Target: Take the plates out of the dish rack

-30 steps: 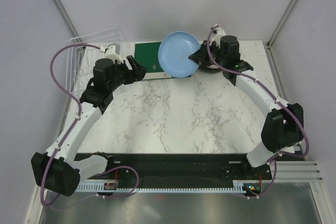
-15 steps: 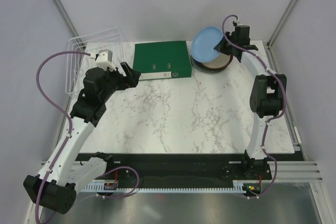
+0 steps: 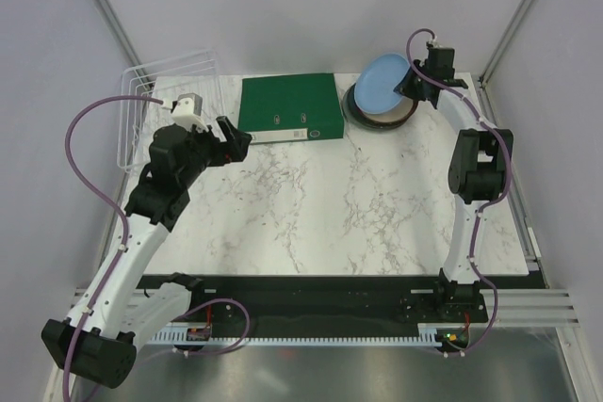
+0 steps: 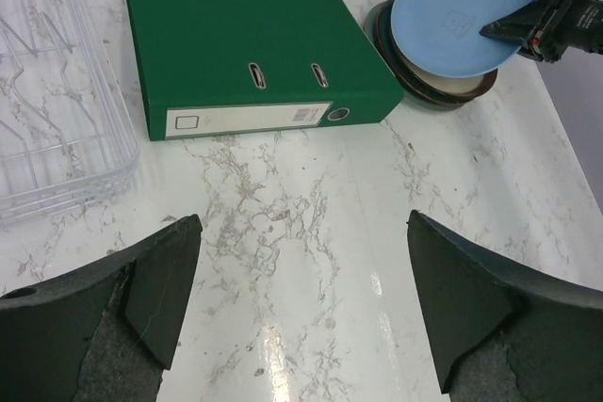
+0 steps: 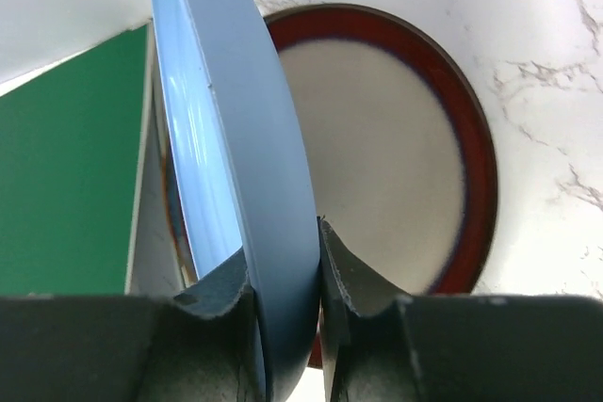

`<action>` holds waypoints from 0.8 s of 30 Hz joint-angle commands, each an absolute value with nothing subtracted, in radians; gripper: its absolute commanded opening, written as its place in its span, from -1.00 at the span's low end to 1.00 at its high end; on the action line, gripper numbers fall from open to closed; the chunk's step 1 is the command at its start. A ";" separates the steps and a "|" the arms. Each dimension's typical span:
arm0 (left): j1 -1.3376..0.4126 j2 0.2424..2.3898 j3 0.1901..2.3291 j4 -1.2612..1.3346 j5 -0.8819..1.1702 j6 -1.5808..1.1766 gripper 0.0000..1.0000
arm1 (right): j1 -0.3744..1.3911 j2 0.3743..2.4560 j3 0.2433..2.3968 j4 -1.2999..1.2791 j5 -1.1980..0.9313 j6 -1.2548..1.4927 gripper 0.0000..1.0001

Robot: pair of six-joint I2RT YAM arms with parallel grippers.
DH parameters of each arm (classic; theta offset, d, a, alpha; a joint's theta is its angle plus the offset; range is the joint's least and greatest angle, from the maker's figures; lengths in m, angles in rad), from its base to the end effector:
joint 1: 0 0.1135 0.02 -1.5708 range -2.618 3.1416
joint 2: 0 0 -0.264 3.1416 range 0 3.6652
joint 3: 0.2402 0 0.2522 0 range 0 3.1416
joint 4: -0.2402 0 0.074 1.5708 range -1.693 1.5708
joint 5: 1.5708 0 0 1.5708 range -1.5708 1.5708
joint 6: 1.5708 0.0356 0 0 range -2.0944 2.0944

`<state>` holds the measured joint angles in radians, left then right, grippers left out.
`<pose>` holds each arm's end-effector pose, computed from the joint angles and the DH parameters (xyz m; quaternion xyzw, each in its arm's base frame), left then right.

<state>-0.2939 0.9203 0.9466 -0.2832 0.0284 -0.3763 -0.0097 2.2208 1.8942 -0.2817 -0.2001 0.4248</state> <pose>0.2001 -0.0616 0.3622 -0.0239 0.7915 -0.2114 0.5730 0.5204 0.0020 0.2397 0.1450 0.8712 0.1815 0.4324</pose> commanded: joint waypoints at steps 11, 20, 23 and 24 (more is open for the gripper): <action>-0.296 0.913 0.925 -0.273 0.046 -0.344 0.93 | -0.028 2.217 1.910 -0.316 -0.169 0.387 0.96; -0.298 0.897 0.916 -0.287 0.040 -0.327 0.93 | -0.028 2.025 1.796 -0.367 0.024 0.275 0.96; -0.296 0.894 0.916 -0.290 0.044 -0.301 0.99 | -0.028 1.930 1.721 -0.371 0.028 0.253 0.96; -0.296 0.893 0.917 -0.296 0.038 -0.299 0.99 | -0.026 1.875 1.694 -0.371 0.028 0.253 0.96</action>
